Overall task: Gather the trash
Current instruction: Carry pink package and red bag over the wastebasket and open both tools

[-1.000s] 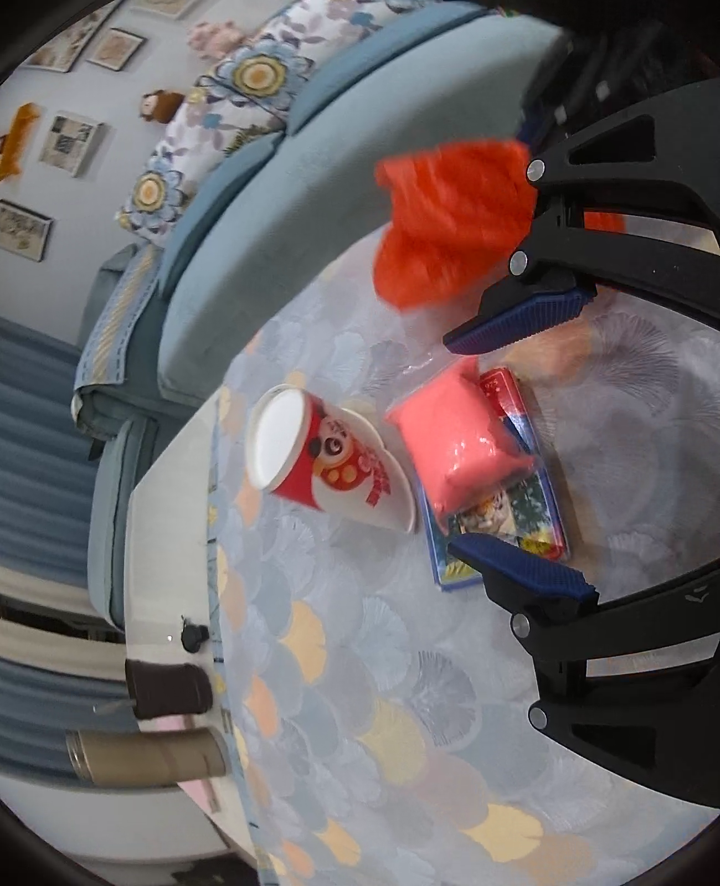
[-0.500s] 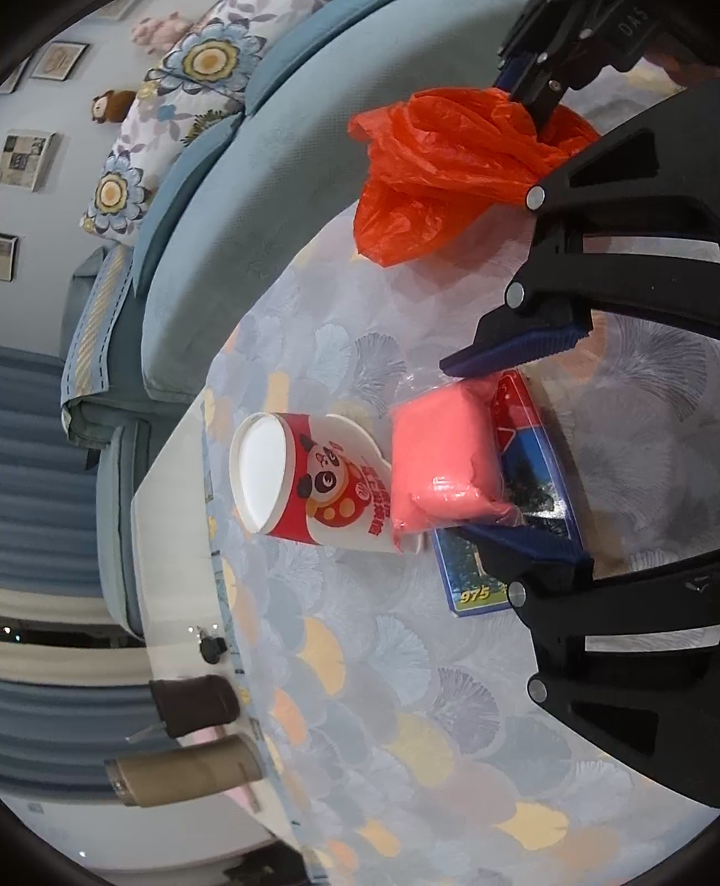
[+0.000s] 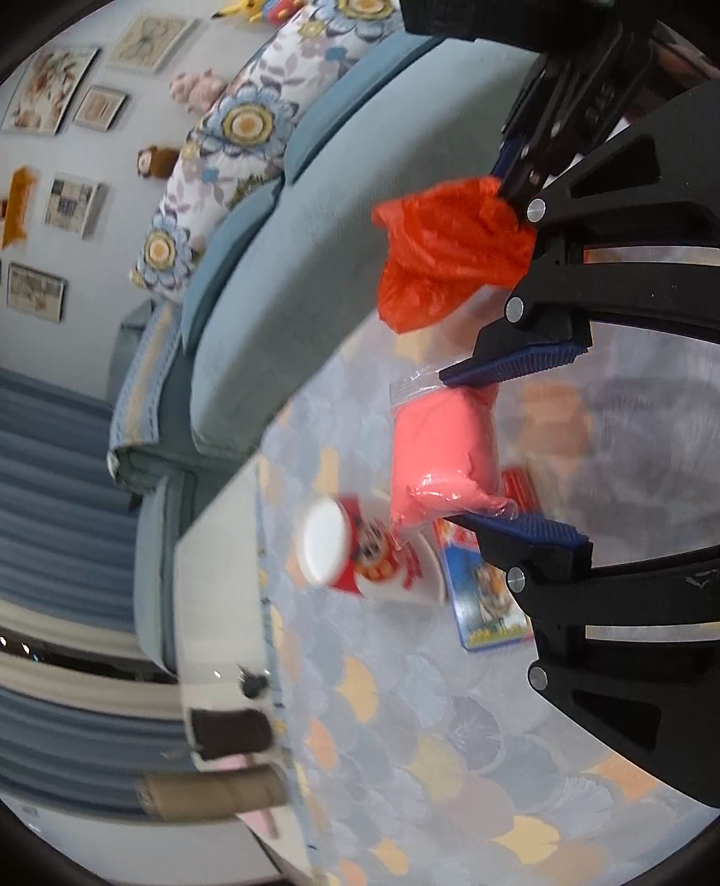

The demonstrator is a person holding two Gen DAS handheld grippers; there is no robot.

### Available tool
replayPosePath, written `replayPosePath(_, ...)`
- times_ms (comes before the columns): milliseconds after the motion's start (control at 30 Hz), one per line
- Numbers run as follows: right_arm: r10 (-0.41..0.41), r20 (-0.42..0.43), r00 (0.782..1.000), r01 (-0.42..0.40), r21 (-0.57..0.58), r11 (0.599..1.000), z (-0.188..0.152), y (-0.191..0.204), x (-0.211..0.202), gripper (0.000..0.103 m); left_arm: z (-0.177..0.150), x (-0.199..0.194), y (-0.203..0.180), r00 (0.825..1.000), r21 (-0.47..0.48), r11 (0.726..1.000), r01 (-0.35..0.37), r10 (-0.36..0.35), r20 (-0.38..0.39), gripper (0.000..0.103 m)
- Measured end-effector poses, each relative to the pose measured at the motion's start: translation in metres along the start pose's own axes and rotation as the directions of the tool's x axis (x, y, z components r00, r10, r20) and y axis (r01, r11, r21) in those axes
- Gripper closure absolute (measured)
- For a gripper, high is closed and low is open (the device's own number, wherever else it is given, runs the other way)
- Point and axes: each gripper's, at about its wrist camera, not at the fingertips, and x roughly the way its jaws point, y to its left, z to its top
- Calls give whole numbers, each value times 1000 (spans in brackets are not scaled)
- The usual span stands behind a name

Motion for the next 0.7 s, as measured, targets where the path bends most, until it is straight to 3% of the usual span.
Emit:
replayPosePath(433, -126, 161, 979, 125, 16, 992, 22, -43, -103, 76, 24, -34, -123, 989, 175, 975, 138, -146, 33, 62)
replayPosePath(700, -240, 184, 953, 220, 125, 968, 21, -102, -154, 76, 18, -27, -199, 975, 228, 950, 215, -221, -2, 62)
